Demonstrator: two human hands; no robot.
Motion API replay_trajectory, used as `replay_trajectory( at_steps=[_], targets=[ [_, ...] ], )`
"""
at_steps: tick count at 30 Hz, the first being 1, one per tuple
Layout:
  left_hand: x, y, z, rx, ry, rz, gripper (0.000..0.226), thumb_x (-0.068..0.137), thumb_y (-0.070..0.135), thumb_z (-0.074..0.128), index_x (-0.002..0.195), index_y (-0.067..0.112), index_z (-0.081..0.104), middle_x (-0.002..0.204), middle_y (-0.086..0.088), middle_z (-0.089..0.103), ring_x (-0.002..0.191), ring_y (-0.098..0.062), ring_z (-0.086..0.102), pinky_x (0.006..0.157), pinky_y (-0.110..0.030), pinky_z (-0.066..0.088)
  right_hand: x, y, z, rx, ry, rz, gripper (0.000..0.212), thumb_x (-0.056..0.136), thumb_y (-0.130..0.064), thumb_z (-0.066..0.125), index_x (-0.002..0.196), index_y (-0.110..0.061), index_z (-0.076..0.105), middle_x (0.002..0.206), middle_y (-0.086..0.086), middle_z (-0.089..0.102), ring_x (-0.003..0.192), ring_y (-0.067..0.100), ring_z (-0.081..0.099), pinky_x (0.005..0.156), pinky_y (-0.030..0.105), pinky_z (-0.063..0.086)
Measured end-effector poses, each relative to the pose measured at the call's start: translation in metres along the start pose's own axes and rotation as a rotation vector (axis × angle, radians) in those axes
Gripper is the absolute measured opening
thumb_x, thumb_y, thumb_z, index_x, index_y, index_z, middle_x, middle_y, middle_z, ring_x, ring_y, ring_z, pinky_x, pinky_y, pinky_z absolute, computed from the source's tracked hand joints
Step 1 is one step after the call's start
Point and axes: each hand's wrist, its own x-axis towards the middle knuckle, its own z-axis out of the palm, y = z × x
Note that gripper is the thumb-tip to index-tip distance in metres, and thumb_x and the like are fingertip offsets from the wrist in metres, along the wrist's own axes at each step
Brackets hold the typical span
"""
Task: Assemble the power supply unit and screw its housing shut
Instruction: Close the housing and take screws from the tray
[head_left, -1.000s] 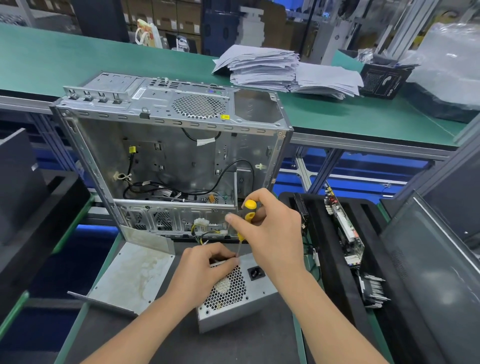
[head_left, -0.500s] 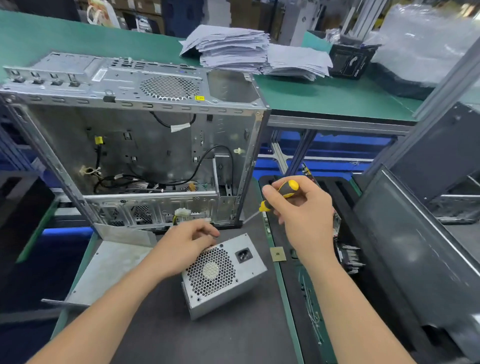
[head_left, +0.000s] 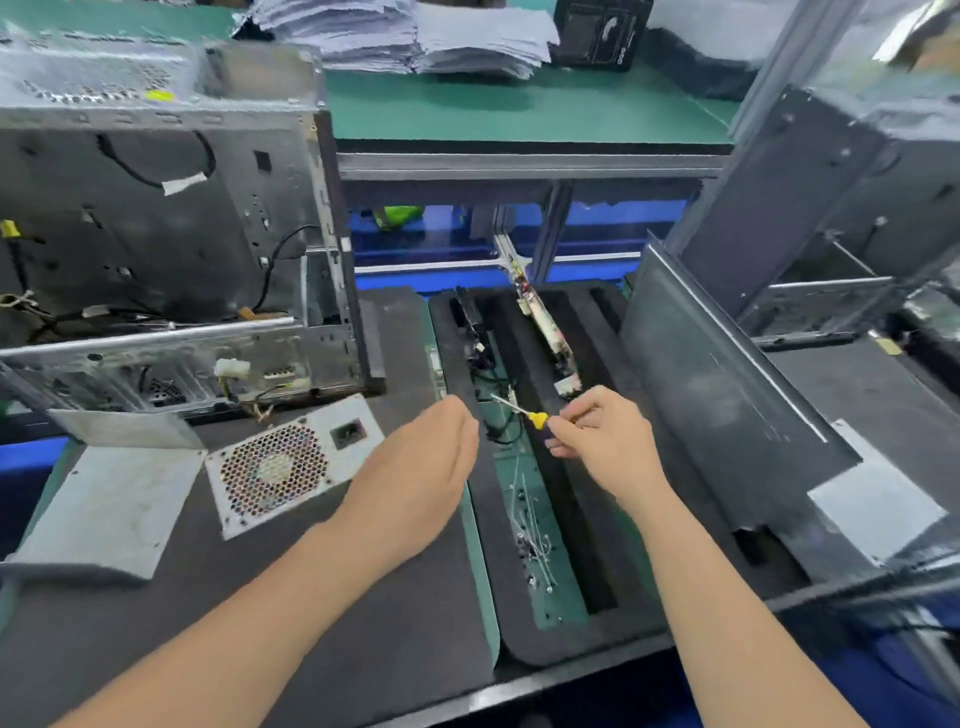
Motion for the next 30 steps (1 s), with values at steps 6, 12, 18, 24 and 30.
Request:
replay_trajectory(
  at_steps=[6, 12, 18, 24, 30],
  targets=[
    [0.000, 0.004, 0.078, -0.233, -0.060, -0.295, 0.040, 0.103, 0.040, 0.054, 0.073, 0.014, 0.055, 0.066, 0.004, 0.058, 0.061, -0.007, 0.054, 0.060, -0.024, 0.039, -0.006, 0.065, -0.027, 0.224, -0.105, 0.103, 0.008, 0.097, 0.001, 0.066, 0.097, -0.007, 0.069, 0.098, 0.018, 0.074, 0.081, 0.034, 0.078, 0.086, 0.048, 0.064],
    [0.020, 0.020, 0.119, -0.769, -0.107, -0.537, 0.024, 0.103, 0.043, 0.059, 0.099, 0.030, 0.079, 0.099, 0.004, 0.079, 0.082, -0.012, 0.073, 0.071, -0.029, 0.060, -0.014, 0.070, -0.020, 0.456, -0.271, 0.093, 0.008, 0.093, 0.005, 0.071, 0.098, 0.000, 0.068, 0.096, 0.020, 0.076, 0.089, 0.036, 0.078, 0.083, 0.038, 0.064],
    [0.031, 0.009, 0.122, -0.839, -0.043, -0.666, 0.025, 0.107, 0.026, 0.053, 0.097, 0.006, 0.064, 0.088, -0.015, 0.078, 0.086, -0.033, 0.077, 0.073, -0.037, 0.060, -0.006, 0.065, -0.014, 0.267, -0.410, 0.071, 0.011, 0.092, -0.019, 0.079, 0.100, -0.013, 0.074, 0.102, 0.012, 0.074, 0.094, 0.024, 0.077, 0.078, 0.046, 0.065],
    [0.020, -0.033, 0.110, -0.518, 0.001, -0.601, 0.023, 0.101, 0.026, 0.046, 0.083, 0.028, 0.061, 0.065, -0.003, 0.068, 0.056, -0.031, 0.071, 0.043, -0.030, 0.050, 0.016, 0.075, -0.021, -0.157, -0.520, 0.090, 0.023, 0.104, -0.006, 0.056, 0.103, -0.017, 0.076, 0.108, 0.002, 0.072, 0.096, 0.012, 0.075, 0.078, 0.029, 0.065],
    [0.008, -0.066, 0.115, -0.459, -0.078, -0.461, 0.022, 0.101, 0.043, 0.051, 0.094, 0.030, 0.067, 0.071, -0.004, 0.071, 0.045, -0.028, 0.064, 0.042, -0.028, 0.048, 0.014, 0.077, -0.001, -0.214, -0.541, 0.126, 0.030, 0.104, 0.002, 0.052, 0.106, -0.014, 0.077, 0.110, 0.004, 0.070, 0.100, 0.014, 0.074, 0.081, 0.030, 0.065]
  ],
)
